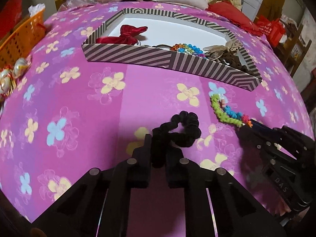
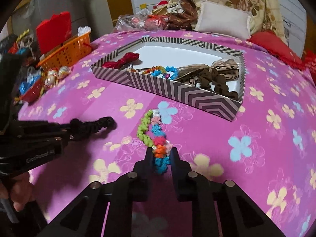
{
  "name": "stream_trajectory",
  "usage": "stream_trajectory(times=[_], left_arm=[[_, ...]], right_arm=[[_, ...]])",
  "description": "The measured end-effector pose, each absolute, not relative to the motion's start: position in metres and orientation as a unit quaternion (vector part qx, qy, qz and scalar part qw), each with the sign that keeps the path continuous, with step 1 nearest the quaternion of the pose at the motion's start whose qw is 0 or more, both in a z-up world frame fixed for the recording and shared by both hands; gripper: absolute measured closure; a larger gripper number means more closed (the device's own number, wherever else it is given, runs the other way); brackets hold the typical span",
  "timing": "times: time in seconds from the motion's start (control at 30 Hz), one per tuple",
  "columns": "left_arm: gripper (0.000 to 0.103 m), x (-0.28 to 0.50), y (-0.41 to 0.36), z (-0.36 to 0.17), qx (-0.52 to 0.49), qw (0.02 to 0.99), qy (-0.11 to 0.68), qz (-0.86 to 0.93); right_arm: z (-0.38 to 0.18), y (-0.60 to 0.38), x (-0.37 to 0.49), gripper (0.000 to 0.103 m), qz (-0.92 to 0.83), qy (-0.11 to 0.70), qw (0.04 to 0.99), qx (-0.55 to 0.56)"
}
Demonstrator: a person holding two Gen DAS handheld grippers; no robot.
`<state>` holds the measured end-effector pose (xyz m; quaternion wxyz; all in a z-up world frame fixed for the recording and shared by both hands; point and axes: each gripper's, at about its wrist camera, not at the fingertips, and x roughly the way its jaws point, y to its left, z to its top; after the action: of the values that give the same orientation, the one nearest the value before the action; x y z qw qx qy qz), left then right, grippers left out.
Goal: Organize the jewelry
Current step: 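Grasp the black scrunchie with left tool while right tool grasps the green flower-bead bracelet, then lift the scrunchie and flower bracelet and carry both over the tray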
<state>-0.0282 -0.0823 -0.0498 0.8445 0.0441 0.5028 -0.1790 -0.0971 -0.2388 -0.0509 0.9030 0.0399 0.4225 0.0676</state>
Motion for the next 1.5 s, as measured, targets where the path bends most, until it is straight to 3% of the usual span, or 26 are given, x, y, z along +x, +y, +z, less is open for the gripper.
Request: stream_trajectory(times=[0.2, 0.27, 1.5], left_arm=[[0.094, -0.040, -0.077, -0.040, 0.031, 0.850, 0.493, -0.182], [0.094, -0.044, -0.076, -0.033, 0.030, 0.855, 0.484, -0.185], [0.094, -0.050, -0.076, 0.014, 0.047, 0.884, 0.437, -0.162]], right_arm=[[-0.031, -0.239, -0.115, 0.090, 0.071, 0.401, 0.912, 0.052], [-0.022, -0.239, -0.120, 0.097, 0.073, 0.391, 0.916, 0.056], [0.028, -0.239, -0.122, 0.098, 0.081, 0.351, 0.931, 0.049]])
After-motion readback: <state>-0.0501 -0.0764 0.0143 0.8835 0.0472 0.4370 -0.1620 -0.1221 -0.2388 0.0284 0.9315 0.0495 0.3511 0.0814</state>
